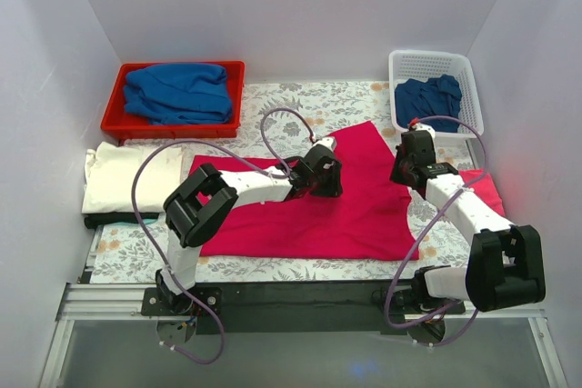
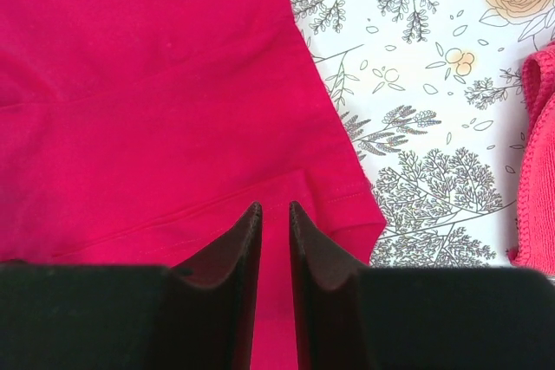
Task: Fold and stack the t-shirts
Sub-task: Fold the flattened tshirt in 1/3 of the way
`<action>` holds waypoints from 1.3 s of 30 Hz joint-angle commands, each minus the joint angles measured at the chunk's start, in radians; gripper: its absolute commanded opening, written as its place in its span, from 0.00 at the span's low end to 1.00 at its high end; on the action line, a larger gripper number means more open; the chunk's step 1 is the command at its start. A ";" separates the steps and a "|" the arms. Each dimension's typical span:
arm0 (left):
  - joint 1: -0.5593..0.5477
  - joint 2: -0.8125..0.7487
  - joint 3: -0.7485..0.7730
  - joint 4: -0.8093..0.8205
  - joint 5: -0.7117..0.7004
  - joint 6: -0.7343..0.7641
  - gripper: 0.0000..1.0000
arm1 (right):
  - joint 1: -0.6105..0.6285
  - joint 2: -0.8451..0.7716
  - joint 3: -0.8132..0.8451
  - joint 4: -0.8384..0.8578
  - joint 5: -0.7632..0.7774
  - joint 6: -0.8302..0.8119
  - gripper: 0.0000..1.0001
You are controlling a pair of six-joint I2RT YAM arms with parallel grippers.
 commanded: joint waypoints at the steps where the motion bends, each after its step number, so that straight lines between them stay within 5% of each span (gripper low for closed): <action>1: -0.011 0.019 0.038 -0.001 0.009 -0.006 0.38 | 0.001 -0.049 -0.030 0.010 -0.018 0.004 0.25; 11: -0.028 0.088 0.061 -0.011 -0.030 -0.016 0.30 | 0.000 -0.069 -0.056 0.000 -0.035 0.009 0.25; 16: -0.031 0.067 0.056 -0.034 -0.083 -0.021 0.00 | -0.001 -0.072 -0.065 -0.002 -0.021 0.007 0.24; 39: -0.051 -0.022 0.038 0.019 -0.224 0.017 0.00 | -0.001 0.003 -0.099 0.010 -0.203 -0.016 0.21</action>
